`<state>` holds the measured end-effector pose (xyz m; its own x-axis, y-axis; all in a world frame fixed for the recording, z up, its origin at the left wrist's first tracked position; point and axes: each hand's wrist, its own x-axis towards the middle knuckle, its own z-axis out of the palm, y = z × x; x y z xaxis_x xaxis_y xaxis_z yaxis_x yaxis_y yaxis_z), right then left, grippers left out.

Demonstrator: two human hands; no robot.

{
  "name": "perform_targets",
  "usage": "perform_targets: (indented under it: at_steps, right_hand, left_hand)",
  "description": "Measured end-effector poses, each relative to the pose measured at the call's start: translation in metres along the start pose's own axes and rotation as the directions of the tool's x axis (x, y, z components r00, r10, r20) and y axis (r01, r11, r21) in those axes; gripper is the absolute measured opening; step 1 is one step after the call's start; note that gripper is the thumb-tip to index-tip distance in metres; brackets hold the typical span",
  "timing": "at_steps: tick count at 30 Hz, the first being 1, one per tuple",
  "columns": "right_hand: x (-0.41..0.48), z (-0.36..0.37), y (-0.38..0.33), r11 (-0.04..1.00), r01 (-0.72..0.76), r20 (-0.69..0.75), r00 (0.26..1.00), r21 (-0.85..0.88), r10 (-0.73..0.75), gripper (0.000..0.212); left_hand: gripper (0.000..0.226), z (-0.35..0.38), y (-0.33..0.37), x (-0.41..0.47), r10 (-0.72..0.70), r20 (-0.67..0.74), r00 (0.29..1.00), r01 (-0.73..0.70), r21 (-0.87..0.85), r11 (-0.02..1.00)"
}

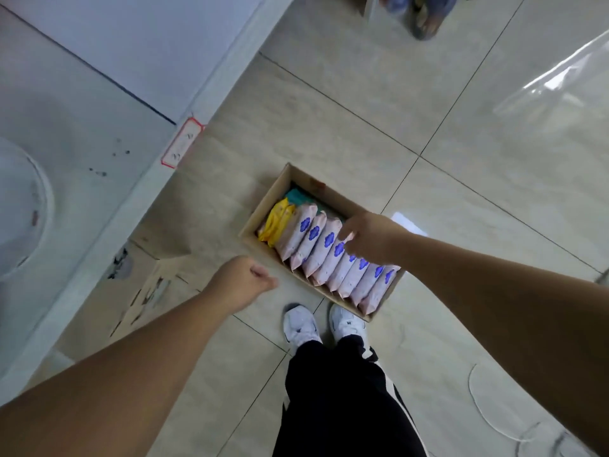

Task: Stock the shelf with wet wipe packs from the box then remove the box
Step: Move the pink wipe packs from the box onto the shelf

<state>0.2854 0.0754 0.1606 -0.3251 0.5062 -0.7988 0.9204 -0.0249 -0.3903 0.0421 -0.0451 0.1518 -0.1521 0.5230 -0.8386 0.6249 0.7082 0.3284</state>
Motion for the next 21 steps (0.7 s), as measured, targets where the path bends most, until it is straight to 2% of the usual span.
perform_targets:
  at_steps: [9, 13, 18, 21]
  right_hand:
    - [0.124, 0.046, 0.030, 0.999, 0.017, -0.082, 0.996, -0.034, -0.020, 0.040]
    - [0.148, 0.059, 0.028, 0.992, 0.065, -0.125, 0.989, -0.107, -0.078, 0.037]
    - [0.168, 0.070, 0.024, 0.977, 0.102, -0.130, 0.983, -0.186, -0.127, 0.039]
    - [0.176, 0.071, 0.022, 0.965, 0.127, -0.184, 0.968, -0.228, -0.171, 0.029]
  left_hand:
    - [0.027, 0.051, -0.015, 0.135, 0.082, -0.094, 0.992, -0.078, 0.041, 0.996]
    - [0.030, 0.062, -0.017, 0.162, 0.123, -0.127, 0.984, -0.093, 0.221, 0.971]
    - [0.043, 0.069, -0.033, 0.175, 0.154, -0.153, 0.976, -0.077, 0.420, 0.904]
    - [0.042, 0.069, -0.039, 0.179, 0.210, -0.206, 0.956, -0.081, 0.502, 0.861]
